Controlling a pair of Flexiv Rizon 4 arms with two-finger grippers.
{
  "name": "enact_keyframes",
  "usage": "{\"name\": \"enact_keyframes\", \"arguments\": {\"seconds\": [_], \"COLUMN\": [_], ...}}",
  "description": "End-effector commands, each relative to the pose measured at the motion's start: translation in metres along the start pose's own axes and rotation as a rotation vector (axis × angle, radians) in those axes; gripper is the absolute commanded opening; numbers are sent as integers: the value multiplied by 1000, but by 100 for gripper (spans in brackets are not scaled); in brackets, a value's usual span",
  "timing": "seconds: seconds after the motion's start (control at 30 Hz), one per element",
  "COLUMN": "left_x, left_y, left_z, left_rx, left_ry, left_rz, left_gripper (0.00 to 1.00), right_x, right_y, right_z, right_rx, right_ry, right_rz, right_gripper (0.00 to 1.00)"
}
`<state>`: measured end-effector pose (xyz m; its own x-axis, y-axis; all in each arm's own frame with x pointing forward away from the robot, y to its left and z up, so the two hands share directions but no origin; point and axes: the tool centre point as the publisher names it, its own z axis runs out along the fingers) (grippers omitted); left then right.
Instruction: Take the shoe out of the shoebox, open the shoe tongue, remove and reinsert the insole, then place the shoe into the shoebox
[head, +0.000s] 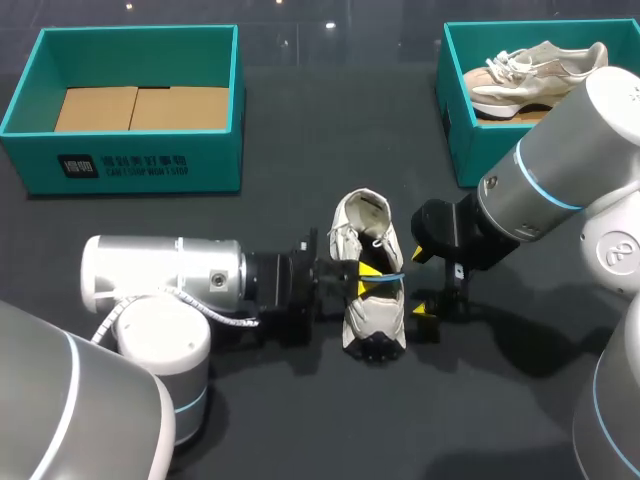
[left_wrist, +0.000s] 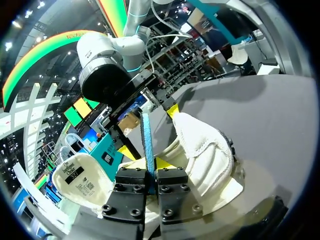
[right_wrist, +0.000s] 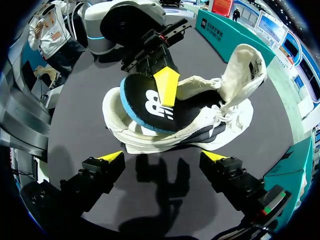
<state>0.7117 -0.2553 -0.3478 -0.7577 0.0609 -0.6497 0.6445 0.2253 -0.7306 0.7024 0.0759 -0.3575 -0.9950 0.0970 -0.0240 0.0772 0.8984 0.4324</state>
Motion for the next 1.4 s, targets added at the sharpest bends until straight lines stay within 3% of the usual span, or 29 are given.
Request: {"name": "enact_keyframes", "arguments": {"seconds": [0.03, 0.1, 0.17, 0.2, 0.53, 0.63, 0.67, 0.7, 0.73, 1.2, 1.4], "left_x": [0, 0, 1, 1, 4, 6, 7, 7, 7, -1, -1], "left_y": [1, -3, -8, -11, -36, -39, -38, -37, -35, 14, 5], "left_z": [2, 1, 0, -2, -11, -8, -7, -5, -3, 2, -5], "left_rx": [11, 15, 32, 32, 87, 94, 95, 94, 93, -14, 8], "left_ry": [-6, -4, 1, 1, 8, 20, 22, 24, 28, 37, 41], "left_rz": [-7, -11, -23, -22, -30, -25, -23, -22, -22, -20, -39], "left_gripper": [0, 0, 24, 27, 33, 29, 23, 6, 0, 0, 0], "right_x": [2, 2, 2, 2, 2, 2, 2, 2, 2, 2, 2], "right_y": [0, 0, 0, 0, 0, 0, 0, 0, 0, 0, 0], "right_z": [0, 0, 0, 0, 0, 0, 0, 0, 0, 0, 0], "right_rx": [1, 1, 1, 1, 1, 1, 1, 1, 1, 1, 1], "right_ry": [-3, -3, -3, -3, -3, -3, -3, -3, -3, -3, -3], "right_rz": [-1, -1, -1, -1, -1, -1, -1, -1, -1, -1, -1], "right_gripper": [100, 100, 100, 100, 100, 100, 100, 100, 100, 100, 100]}}
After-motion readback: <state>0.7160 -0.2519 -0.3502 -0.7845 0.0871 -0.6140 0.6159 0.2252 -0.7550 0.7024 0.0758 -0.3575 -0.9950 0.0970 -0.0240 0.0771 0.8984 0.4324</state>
